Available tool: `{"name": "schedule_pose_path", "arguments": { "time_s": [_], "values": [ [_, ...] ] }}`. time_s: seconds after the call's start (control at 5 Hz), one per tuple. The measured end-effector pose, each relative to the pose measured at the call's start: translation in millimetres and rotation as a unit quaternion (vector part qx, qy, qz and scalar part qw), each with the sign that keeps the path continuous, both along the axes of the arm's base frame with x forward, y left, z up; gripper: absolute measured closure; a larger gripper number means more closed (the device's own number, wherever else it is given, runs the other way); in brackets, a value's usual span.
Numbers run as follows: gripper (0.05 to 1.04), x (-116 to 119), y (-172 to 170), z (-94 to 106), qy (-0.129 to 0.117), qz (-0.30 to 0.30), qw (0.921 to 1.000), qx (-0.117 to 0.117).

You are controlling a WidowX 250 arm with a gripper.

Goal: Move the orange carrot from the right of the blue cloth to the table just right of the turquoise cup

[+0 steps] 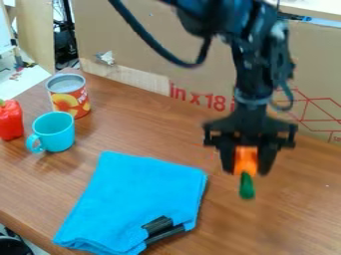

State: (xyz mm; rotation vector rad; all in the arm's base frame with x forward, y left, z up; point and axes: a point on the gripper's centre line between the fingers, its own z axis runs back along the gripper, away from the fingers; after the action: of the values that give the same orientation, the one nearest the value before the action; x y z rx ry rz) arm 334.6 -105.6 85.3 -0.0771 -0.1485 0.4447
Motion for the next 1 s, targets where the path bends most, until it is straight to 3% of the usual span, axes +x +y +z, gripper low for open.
{"name": "schedule_pose_path", "arguments": {
  "time_s": [0.2, 0.6, 0.8, 1.0],
  "values": [
    [0.475, 17.9, 24.8, 23.6, -0.035, 0.060, 0.9973, -0.026],
    [0.475, 32.9, 94.2, 26.8, -0.047, 0.224, 0.9697, -0.084],
    [0.475, 32.4, 122.5, 24.8, -0.051, 0.272, 0.9566, -0.091],
    [0.475, 32.0, 143.6, 13.1, -0.041, 0.302, 0.9485, -0.088]
  ]
}}
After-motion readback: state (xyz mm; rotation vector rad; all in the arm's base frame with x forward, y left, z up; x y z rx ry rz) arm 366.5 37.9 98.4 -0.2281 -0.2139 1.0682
